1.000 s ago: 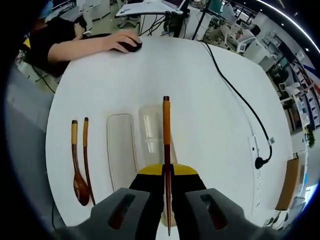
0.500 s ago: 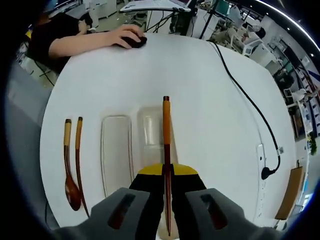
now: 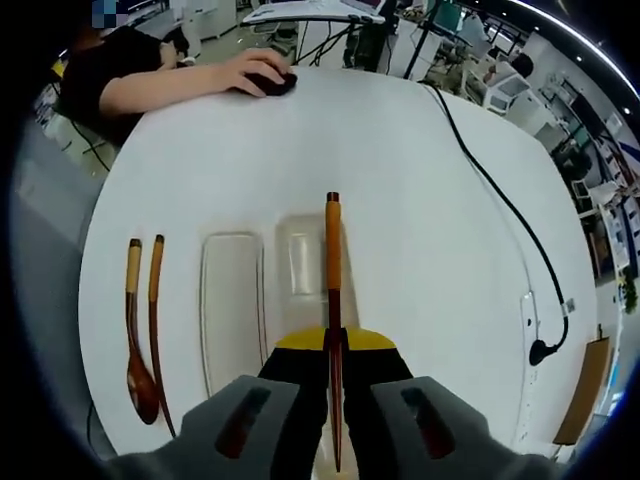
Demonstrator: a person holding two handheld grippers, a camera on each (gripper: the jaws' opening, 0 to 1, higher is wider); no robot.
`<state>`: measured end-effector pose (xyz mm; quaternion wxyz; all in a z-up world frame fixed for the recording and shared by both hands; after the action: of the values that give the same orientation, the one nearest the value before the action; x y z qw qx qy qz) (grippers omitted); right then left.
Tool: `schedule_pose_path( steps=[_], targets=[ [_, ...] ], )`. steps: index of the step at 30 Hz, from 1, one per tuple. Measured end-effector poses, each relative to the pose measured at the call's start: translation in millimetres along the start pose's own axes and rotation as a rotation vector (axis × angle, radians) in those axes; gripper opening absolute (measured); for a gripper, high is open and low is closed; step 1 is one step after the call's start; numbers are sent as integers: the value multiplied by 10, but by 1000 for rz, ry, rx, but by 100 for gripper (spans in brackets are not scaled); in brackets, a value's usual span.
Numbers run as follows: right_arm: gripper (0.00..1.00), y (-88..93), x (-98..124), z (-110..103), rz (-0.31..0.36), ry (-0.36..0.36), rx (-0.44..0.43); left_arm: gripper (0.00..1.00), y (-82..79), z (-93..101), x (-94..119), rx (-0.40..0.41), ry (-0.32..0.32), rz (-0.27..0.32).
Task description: Arrange the utensils inside the cutlery case until each visible utensil rests in its matching compartment.
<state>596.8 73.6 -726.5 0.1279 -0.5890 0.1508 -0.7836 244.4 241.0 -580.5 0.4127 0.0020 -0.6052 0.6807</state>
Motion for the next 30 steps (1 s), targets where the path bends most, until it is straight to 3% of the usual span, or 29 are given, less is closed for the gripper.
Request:
schedule_pose_path(
  steps=[17, 25, 30],
  targets=[
    [1, -37, -49, -45, -5, 10, 1, 80, 30, -35, 109, -2, -23, 15],
    [1, 7, -59, -33, -22, 13, 29, 80, 73, -22, 132, 6, -31, 10],
    [1, 76, -102, 22, -45, 18, -2, 80, 72, -35, 141, 11, -36, 13]
  ],
)
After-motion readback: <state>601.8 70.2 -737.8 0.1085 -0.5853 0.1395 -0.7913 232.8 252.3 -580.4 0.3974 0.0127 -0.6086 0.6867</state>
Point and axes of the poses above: the point that each gripper's makers call its tool centre point, and the gripper's own axes: x roughly backward along the fingers, z roughly to its right, y roughly out of its underside, the point moved 7 cm from there along x, roughly backward along the fingers, and after that the axes turned 8 degrees about y, right-handed, at the moved point
